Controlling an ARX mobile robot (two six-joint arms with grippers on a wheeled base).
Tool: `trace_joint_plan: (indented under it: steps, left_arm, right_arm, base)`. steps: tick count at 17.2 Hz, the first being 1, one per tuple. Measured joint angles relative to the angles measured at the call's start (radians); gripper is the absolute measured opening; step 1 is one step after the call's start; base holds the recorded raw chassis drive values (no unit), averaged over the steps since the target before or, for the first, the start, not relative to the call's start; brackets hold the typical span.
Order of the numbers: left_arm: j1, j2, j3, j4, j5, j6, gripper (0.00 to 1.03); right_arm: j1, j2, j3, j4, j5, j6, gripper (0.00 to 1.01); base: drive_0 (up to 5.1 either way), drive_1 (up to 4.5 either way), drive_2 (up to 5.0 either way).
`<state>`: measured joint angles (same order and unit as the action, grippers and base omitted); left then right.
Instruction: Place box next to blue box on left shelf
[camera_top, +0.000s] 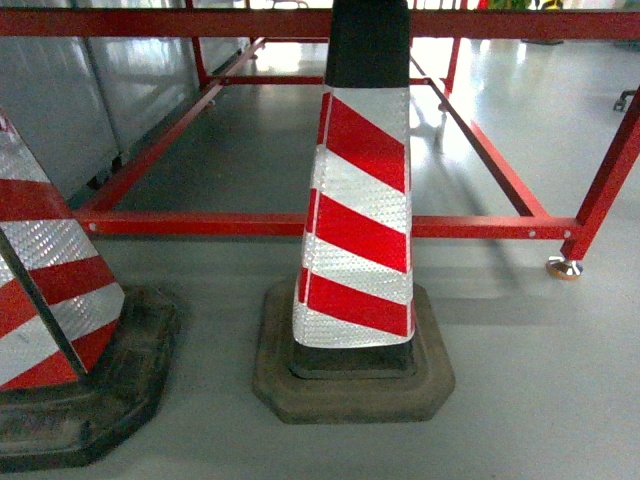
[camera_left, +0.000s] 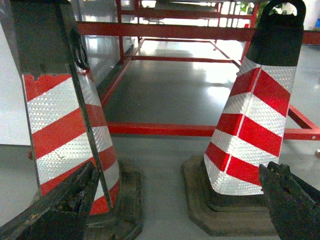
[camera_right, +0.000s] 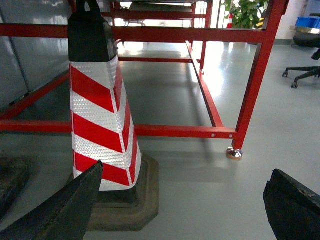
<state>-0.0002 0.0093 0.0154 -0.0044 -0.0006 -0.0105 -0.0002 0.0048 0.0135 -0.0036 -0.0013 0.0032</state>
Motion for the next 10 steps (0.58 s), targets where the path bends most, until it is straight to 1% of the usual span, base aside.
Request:
trace_joint_plan:
  steps: [10]
  left_arm:
    - [0.0, 0.0, 0.0, 0.0, 0.0, 0.0, 0.98]
  right_arm:
    - [0.0, 0.0, 0.0, 0.0, 0.0, 0.0, 0.98]
  base:
    - [0.0, 0.0, 0.0]
